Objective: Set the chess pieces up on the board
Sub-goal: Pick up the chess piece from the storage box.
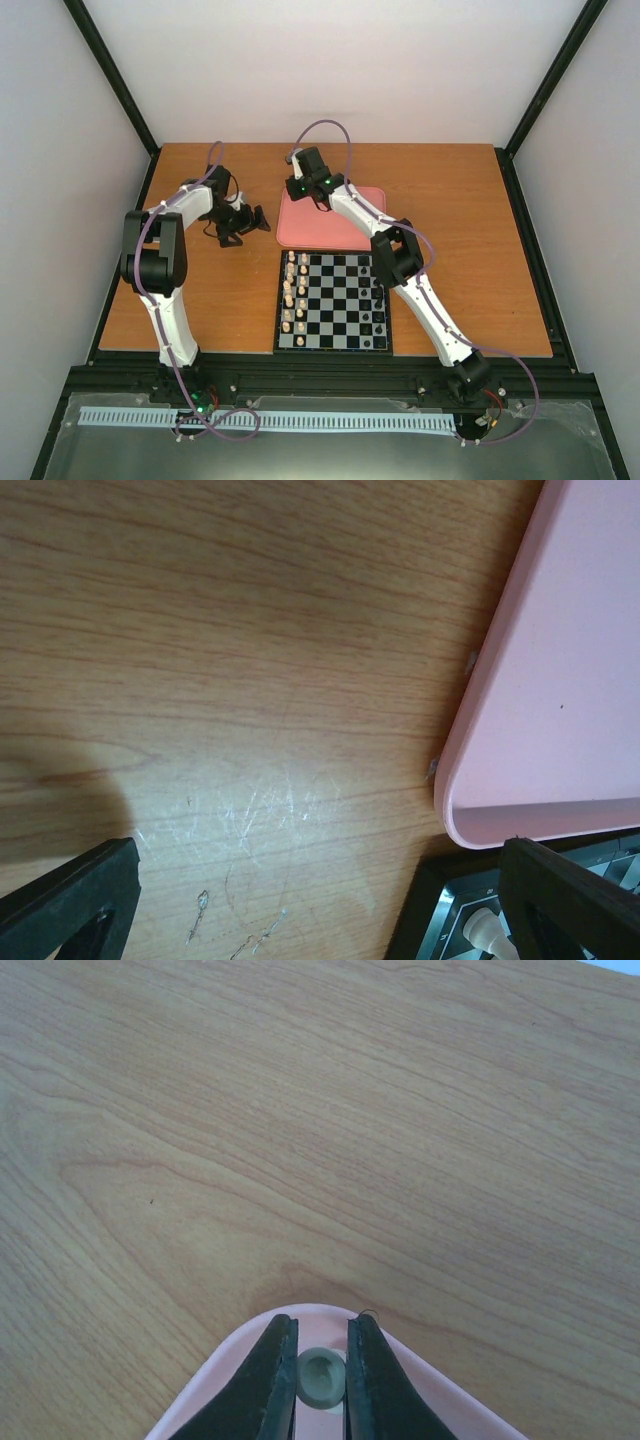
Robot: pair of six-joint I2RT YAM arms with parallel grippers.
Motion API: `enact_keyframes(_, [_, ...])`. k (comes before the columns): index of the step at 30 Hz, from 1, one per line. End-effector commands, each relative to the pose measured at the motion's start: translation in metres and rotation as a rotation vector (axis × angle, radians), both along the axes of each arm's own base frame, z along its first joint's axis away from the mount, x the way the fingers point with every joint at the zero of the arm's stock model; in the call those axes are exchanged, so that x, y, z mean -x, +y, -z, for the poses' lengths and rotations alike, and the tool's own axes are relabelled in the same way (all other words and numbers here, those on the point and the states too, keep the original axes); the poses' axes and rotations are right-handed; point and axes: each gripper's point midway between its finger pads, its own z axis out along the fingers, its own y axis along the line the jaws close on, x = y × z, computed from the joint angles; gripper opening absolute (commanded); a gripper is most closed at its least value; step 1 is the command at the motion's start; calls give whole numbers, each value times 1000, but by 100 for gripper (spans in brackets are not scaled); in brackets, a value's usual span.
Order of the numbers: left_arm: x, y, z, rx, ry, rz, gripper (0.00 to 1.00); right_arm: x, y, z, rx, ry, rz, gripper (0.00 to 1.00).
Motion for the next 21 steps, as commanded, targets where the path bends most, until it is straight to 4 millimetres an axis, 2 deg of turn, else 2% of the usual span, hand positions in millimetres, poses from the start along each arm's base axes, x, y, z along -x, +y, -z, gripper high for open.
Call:
enact_keyframes(1, [-8, -2, -4, 13, -24, 4, 100, 0, 6, -1, -4, -13, -8, 3])
enact_keyframes(6, [-9, -3, -5, 19, -27, 3, 100, 2, 3, -13, -3, -13, 1, 3])
enact_keyframes(11, [-10, -2, -7, 15, -31, 6, 100, 9, 4, -48, -35, -16, -17, 3])
enact_keyframes(17, [-11, -2, -7, 14, -29, 4, 100, 35, 7, -91, -63, 12, -78, 3])
enact_keyframes(21, [-13, -2, -9, 14, -32, 5, 100, 60, 12, -107, -48, 31, -121, 3])
